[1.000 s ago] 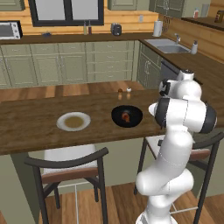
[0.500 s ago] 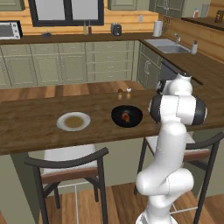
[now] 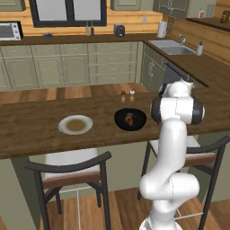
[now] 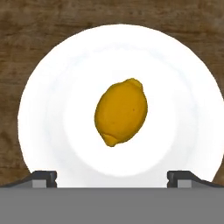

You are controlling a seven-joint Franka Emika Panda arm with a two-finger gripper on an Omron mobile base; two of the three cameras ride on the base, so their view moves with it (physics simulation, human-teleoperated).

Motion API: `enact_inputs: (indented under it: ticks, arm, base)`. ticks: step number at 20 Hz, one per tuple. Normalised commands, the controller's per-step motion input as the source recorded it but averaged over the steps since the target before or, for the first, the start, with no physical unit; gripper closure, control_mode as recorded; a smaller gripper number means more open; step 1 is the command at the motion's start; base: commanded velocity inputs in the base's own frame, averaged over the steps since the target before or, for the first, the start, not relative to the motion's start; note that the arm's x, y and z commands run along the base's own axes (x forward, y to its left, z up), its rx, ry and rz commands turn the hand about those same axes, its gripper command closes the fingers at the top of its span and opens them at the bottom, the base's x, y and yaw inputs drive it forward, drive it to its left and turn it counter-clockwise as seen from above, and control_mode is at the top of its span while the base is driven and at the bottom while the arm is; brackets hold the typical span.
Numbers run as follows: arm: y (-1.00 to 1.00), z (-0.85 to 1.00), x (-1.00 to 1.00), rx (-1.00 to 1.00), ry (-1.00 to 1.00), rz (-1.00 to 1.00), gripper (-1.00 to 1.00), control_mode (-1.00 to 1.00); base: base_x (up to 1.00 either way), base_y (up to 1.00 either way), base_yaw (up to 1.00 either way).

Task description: Pick the chicken drumstick and lemon from their plates and place them in the bowl. Then put the bowl in the fridge.

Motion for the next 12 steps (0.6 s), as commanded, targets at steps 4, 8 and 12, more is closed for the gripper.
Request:
enact_inputs:
  ticks: [4, 8, 12]
  arm:
    - [0.0, -0.18, 0.5, 0.0, 0.03, 0.04, -1.0, -1.0]
    - [-0.01, -0.18, 0.49, 0.0, 0.07, 0.03, -1.0, -1.0]
    - [-0.02, -0.26, 0.33, 0.0, 0.06, 0.04, -1.0, -1.0]
  base:
    - [0.0, 0.0, 0.0]
    - [0.0, 0.0, 0.0]
    - [0.0, 0.0, 0.0]
